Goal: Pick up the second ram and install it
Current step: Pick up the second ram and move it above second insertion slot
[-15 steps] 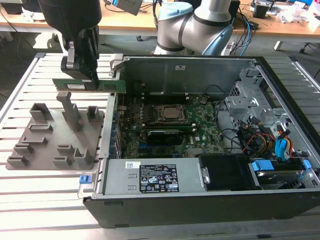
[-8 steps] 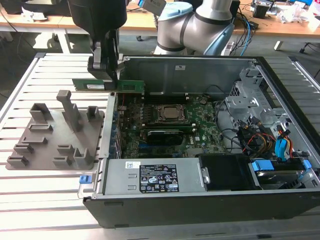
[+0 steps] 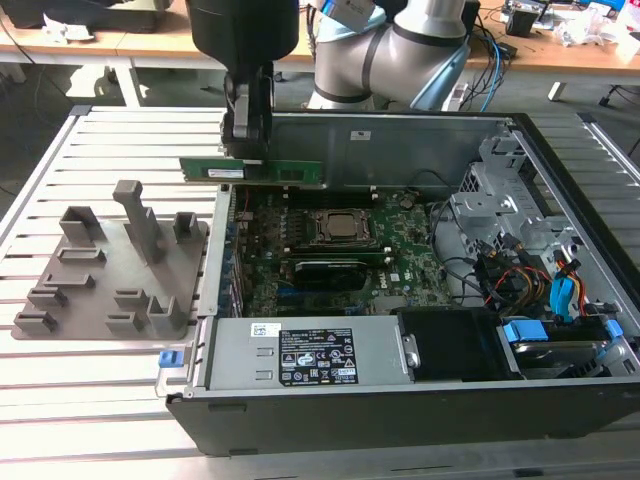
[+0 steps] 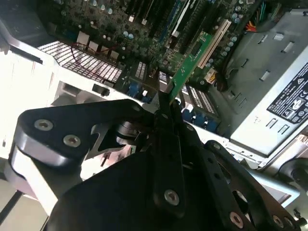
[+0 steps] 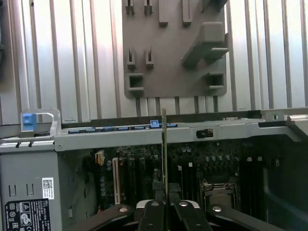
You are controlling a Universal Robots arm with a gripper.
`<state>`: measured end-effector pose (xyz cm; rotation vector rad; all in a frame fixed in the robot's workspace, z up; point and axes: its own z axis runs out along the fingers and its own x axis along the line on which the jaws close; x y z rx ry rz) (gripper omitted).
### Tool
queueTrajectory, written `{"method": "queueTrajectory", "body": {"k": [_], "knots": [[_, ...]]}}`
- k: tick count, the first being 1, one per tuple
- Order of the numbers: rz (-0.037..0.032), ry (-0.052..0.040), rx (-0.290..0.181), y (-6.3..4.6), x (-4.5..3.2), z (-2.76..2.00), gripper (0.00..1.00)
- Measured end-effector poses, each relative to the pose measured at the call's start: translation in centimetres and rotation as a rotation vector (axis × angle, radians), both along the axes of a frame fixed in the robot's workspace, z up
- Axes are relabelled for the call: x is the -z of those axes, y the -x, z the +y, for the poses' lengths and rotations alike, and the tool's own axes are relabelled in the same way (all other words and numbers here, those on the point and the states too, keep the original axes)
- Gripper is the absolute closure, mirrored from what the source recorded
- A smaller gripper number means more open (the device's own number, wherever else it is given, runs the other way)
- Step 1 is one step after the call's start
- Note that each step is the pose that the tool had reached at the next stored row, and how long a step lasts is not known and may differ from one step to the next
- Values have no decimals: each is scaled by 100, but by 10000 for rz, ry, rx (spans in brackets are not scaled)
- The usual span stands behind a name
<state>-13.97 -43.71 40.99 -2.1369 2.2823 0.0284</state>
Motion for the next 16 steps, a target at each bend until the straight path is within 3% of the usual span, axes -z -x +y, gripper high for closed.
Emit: {"method": "queueTrajectory", "body": {"k": [11,16], "knots": [[3,2,-2,-440,0,0,86],[4,6,-1,-706,0,0,86]]}}
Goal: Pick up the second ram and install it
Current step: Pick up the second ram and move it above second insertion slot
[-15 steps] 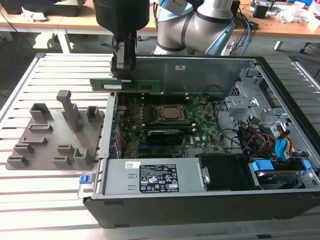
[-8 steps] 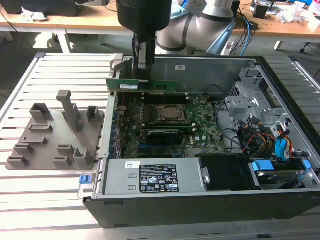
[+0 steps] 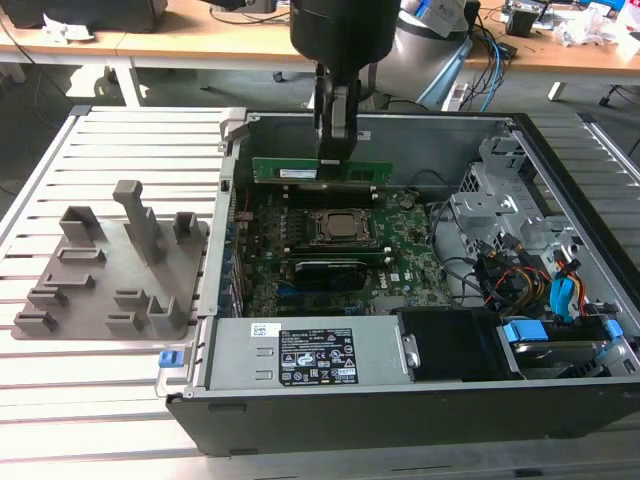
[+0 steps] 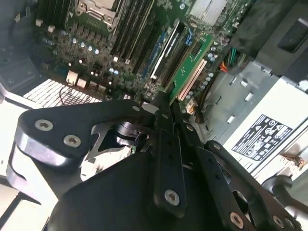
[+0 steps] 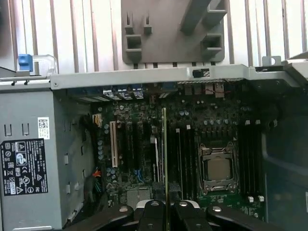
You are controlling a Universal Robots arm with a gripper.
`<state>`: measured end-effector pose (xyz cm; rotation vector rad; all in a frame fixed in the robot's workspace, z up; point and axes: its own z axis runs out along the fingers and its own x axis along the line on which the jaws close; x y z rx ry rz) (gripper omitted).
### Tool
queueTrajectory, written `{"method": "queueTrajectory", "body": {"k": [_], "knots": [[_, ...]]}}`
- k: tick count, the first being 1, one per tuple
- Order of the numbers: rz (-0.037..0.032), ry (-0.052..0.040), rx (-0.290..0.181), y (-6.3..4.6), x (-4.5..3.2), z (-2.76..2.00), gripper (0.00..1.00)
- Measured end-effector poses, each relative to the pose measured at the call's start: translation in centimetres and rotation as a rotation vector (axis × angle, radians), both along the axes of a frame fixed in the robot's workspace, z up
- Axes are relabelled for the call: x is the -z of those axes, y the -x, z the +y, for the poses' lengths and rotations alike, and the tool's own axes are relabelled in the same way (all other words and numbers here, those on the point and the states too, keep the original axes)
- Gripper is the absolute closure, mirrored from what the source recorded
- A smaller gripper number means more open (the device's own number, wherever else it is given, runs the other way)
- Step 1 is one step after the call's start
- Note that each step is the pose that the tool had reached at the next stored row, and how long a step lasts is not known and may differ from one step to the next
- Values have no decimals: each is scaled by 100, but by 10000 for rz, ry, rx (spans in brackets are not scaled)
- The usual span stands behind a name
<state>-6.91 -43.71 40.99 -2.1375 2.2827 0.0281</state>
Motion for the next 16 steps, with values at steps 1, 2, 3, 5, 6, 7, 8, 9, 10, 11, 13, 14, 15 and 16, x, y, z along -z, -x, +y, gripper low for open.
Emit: {"method": "queueTrajectory", "body": {"k": [1,2,3,5,6,7,8,9,10,11,13,14,15,16], "knots": [[0,0,0,-27,0,0,86],[0,1,1,-80,0,0,86],[0,1,0,-155,0,0,86],[2,4,1,-280,0,0,86],[2,6,-1,-323,0,0,86],[3,7,0,-349,0,0,86],[2,9,1,-395,0,0,86],[3,11,0,-431,0,1,86],[2,11,-1,-465,1,0,86],[3,14,0,-489,0,0,86],[3,22,0,-604,0,1,86],[4,25,1,-643,0,1,86],[4,28,1,-693,1,1,86],[4,34,-1,-749,0,2,86]]}}
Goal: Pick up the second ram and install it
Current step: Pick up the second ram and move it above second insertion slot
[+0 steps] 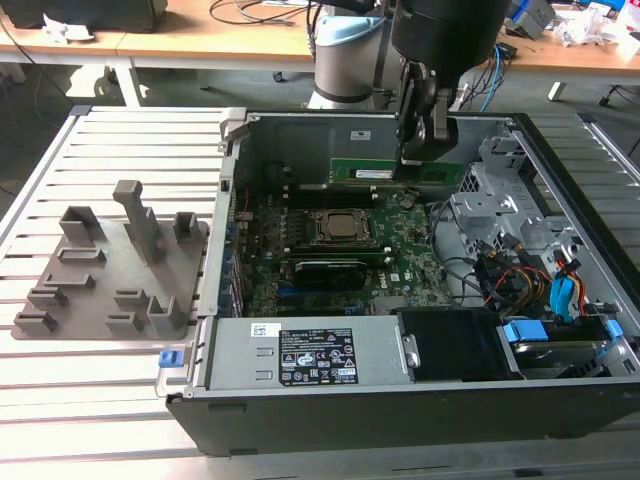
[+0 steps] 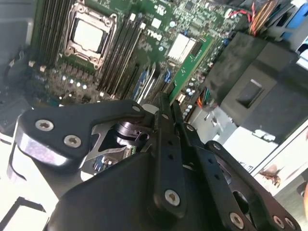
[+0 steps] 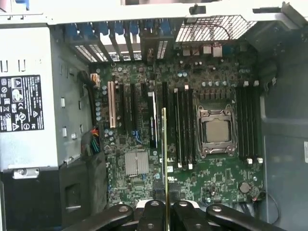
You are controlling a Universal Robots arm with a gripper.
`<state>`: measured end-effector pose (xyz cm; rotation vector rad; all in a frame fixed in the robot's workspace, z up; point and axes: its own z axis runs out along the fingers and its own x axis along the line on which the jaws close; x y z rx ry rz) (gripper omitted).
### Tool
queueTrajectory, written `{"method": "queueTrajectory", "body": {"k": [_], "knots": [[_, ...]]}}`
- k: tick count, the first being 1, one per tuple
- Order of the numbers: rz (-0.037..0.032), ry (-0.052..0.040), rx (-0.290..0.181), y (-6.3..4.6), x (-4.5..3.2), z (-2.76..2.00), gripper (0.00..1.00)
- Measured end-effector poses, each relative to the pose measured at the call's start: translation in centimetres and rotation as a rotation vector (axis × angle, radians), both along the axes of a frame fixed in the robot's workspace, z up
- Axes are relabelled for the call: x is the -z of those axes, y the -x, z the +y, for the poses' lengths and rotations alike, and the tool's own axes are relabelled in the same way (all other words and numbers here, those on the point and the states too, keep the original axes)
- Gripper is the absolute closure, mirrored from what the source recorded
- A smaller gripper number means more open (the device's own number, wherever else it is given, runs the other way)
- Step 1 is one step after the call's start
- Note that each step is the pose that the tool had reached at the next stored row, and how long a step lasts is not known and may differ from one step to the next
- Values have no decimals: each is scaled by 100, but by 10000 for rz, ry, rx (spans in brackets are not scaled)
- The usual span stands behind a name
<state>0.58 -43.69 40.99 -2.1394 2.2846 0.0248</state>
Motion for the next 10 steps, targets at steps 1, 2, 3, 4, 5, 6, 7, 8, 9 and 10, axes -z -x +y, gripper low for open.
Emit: {"method": "queueTrajectory", "body": {"k": [1,2,3,4,5,6,7,8,9,10], "knots": [[0,2,1,-24,0,0,86],[1,9,1,-87,0,1,86],[0,12,0,-143,1,1,86],[1,16,2,-189,1,2,86],[1,21,1,-240,1,2,86],[1,25,0,-285,1,2,86],[2,29,3,-323,1,3,86],[2,31,2,-354,1,3,86],[4,34,0,-401,2,4,86],[4,35,0,-430,2,5,86]]}}
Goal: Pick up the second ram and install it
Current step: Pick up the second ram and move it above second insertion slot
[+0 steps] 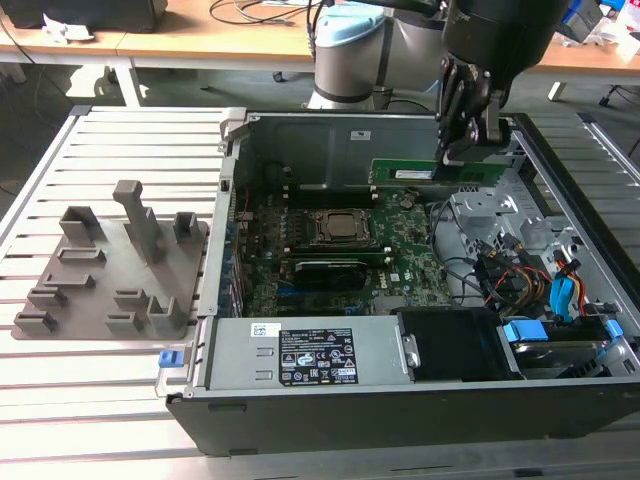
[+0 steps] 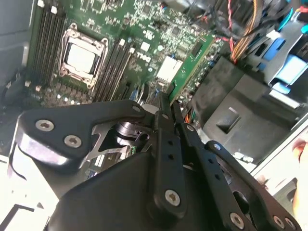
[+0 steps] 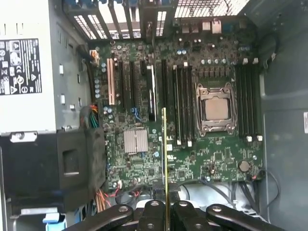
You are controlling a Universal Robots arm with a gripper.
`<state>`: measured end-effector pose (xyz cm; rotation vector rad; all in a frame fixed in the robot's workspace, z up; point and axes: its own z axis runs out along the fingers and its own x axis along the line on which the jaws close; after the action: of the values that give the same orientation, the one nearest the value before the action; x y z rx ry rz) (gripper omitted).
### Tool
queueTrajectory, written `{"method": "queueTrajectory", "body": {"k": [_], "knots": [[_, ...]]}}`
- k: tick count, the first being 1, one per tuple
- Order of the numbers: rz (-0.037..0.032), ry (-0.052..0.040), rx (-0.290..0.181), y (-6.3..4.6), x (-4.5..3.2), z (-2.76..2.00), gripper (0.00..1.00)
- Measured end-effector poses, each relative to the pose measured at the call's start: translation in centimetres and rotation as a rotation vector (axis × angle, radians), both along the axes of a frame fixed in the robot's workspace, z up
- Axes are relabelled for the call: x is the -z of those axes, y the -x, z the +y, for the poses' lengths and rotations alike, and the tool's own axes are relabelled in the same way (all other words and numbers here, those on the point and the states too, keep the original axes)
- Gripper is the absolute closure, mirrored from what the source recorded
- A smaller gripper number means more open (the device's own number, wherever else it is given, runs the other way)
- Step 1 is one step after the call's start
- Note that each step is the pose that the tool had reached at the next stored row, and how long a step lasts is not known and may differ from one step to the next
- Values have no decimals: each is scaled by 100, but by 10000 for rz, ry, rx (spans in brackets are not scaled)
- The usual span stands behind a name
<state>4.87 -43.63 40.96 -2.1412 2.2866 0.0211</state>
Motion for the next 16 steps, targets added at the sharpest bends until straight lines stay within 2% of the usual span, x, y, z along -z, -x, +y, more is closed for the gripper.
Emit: {"method": "queueTrajectory", "body": {"k": [7,9,12,13,16], "knots": [[22,19,0,-366,11,27,86],[25,11,1,-411,15,31,86],[26,0,2,-409,14,31,86],[25,-1,-1,-346,15,31,86],[24,-18,0,-44,41,36,86]]}}
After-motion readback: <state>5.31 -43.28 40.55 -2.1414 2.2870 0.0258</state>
